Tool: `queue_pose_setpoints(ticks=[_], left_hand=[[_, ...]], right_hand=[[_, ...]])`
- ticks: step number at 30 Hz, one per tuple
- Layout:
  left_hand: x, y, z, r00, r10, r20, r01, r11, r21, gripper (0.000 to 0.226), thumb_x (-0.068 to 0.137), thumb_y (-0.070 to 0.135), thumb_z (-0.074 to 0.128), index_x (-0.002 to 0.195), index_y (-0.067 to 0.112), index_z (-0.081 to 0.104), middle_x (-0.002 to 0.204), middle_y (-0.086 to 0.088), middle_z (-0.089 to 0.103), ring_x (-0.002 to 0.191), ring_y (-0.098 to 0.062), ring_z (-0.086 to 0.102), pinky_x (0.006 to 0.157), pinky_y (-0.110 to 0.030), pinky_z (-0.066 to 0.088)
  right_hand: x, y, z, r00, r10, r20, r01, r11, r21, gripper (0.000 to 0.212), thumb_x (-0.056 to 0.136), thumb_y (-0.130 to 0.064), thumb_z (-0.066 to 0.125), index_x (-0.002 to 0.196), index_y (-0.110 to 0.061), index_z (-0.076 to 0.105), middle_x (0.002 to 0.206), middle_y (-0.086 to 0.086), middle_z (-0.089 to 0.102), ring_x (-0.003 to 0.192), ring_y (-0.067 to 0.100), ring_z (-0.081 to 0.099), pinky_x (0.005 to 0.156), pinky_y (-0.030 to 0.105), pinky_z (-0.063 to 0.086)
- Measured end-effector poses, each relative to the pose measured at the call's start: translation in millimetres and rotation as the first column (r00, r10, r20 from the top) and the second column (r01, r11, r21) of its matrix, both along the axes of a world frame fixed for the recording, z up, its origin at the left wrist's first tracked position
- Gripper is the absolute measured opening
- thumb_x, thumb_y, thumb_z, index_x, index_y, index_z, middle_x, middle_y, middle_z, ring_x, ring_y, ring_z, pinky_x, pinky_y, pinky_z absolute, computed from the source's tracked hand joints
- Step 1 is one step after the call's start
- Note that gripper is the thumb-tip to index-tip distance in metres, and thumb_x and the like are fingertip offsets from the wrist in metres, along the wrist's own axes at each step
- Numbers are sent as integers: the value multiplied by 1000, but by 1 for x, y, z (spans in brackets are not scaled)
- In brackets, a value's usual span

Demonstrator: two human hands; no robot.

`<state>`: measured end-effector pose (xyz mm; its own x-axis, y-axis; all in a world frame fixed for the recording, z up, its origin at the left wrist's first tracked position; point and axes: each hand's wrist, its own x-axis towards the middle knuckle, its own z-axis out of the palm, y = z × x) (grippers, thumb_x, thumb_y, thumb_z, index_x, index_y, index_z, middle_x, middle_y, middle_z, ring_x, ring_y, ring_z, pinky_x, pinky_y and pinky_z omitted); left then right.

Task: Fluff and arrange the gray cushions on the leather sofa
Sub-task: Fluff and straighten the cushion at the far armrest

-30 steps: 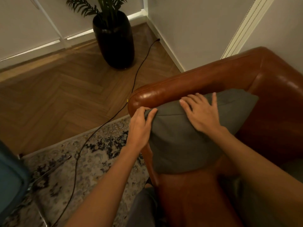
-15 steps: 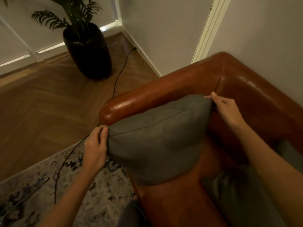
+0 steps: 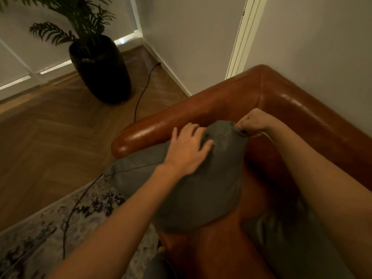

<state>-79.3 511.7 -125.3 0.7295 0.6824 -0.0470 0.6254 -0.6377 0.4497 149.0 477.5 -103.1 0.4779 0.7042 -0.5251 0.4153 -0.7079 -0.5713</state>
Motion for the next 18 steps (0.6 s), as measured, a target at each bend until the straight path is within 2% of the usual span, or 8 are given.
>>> queue_pose_setpoints(ticks=[2,5,10,12,13,15,16,18], left_hand=[[21,-4,-11,993,-77,-86,68,993,-98,73,91,68,36,152,31,17,160,0,16,148,-24,8,117,-54,0],[24,-5,-33,985,-76,-155,78,997,7,88,82,79,34,153,37,2,162,3,10,146,-29,15,116,-57,8],[23,-9,-38,994,-33,-103,50,986,158,85,85,77,31,153,34,6,160,3,18,139,-27,31,114,-50,20],[22,-6,-38,994,-29,-101,44,987,153,84,85,77,31,154,33,8,160,3,19,137,-27,33,113,-49,21],[21,-5,-39,994,-32,-102,47,988,150,84,85,77,31,153,34,9,160,3,20,136,-27,34,113,-49,22],[19,-5,-41,995,-32,-90,46,986,162,84,85,78,30,153,35,10,159,4,20,136,-26,34,113,-48,22],[19,-4,-41,996,-32,-88,46,986,161,84,84,79,30,153,35,10,159,4,20,136,-26,34,113,-48,22],[19,-3,-42,995,-28,-90,42,986,161,84,84,79,30,153,36,11,159,5,20,136,-25,34,113,-49,23]], right_hand=[[-1,-3,-5,987,40,153,-55,994,90,14,87,-10,68,98,-4,75,103,8,71,85,12,61,78,29,52],[-3,-13,-9,951,-81,299,-33,934,357,22,86,-19,72,103,-5,71,86,-14,54,75,1,48,77,18,36],[9,-6,-11,922,-69,381,-101,907,409,20,89,-30,69,91,-10,67,112,4,51,97,11,50,84,23,39],[11,5,-10,935,-188,299,12,863,506,22,96,-35,58,94,-14,60,114,6,51,90,11,56,76,23,47],[12,9,-7,937,-311,161,165,797,581,24,100,-37,50,99,-13,55,115,9,53,86,11,61,66,22,52],[18,8,-1,893,-412,-181,441,719,537,27,102,-39,44,108,-13,48,115,10,54,89,16,65,58,27,56],[20,3,0,905,-351,-239,424,789,446,29,100,-40,49,111,-13,50,114,9,56,94,18,64,61,29,57],[18,-8,-2,981,-106,-163,150,946,289,33,92,-39,63,110,-12,60,105,4,62,92,17,62,69,28,54]])
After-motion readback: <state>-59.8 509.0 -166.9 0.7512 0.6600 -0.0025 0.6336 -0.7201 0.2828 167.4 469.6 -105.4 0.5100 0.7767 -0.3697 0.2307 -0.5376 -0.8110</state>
